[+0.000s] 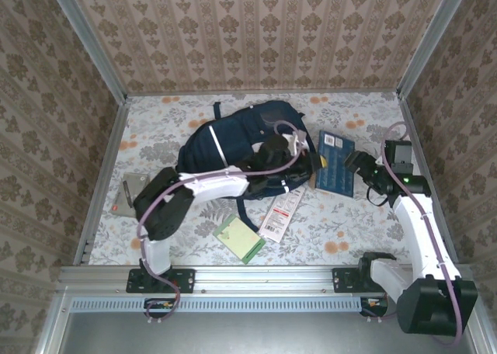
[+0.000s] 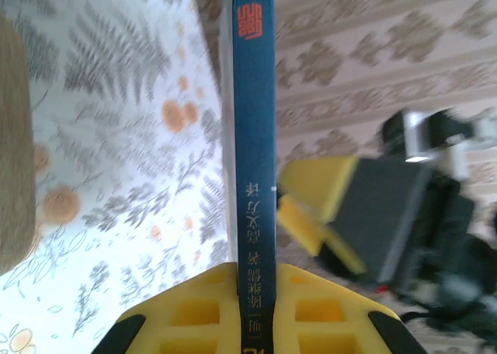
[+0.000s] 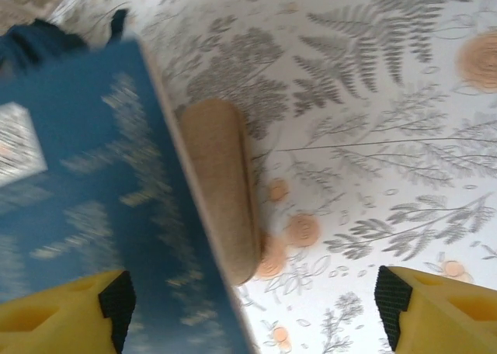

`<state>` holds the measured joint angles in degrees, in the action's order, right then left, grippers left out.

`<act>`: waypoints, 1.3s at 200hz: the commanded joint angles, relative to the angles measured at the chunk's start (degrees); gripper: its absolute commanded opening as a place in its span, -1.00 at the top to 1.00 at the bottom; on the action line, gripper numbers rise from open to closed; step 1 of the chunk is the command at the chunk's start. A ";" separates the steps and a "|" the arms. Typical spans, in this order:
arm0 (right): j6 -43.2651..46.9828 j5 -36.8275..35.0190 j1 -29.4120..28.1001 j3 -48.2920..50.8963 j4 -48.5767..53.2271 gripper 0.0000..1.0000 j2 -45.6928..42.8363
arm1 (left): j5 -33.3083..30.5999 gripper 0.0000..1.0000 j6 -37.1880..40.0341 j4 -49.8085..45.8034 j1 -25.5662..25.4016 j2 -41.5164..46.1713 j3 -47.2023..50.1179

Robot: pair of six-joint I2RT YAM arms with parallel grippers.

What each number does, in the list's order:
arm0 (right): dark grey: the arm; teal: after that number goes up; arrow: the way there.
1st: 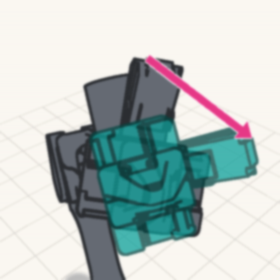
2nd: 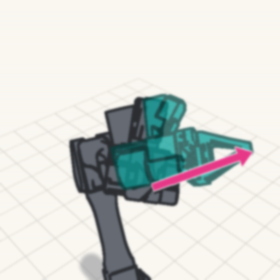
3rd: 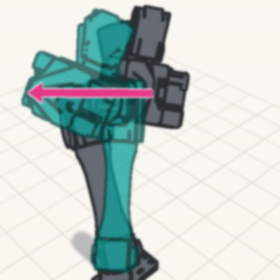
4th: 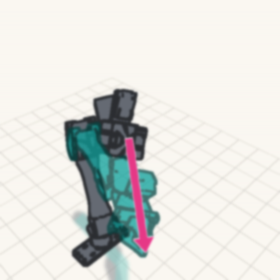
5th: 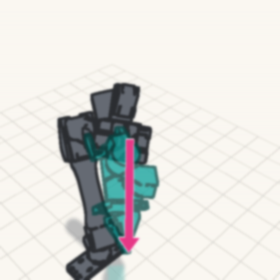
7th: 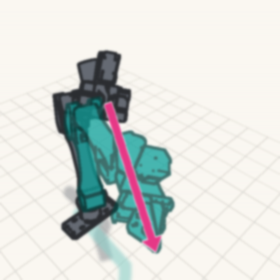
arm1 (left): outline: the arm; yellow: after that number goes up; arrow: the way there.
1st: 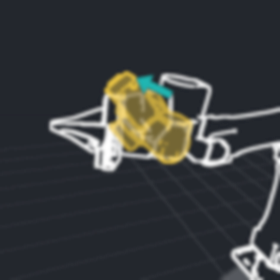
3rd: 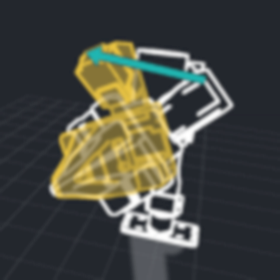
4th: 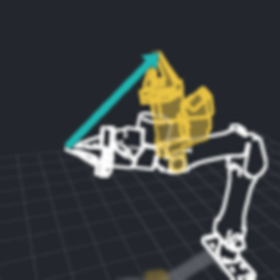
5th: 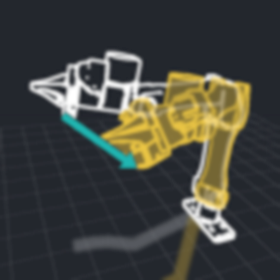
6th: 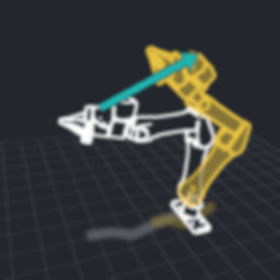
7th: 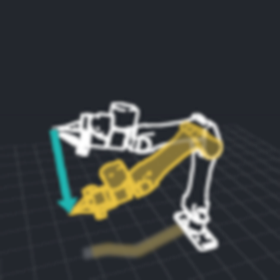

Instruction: Pack books, pencil case, and school supplies into a backpack

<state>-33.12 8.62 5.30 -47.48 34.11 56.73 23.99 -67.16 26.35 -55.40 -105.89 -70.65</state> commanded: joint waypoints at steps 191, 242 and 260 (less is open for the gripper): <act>6.56 -18.13 -50.97 -46.51 2.62 -0.98 51.16 | -7.69 1.00 21.01 -55.82 53.97 67.30 25.71; 11.35 -19.37 -54.92 -66.12 9.21 -0.25 67.85 | -13.09 1.00 24.68 -60.07 54.25 68.18 21.72; 12.05 -19.22 -55.21 -70.13 9.92 -0.12 71.64 | -13.39 1.00 25.05 -60.33 54.51 68.18 21.17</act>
<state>-23.79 -8.56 -49.84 -112.31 39.13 123.96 12.56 -45.12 -32.99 -1.65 -38.76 -46.68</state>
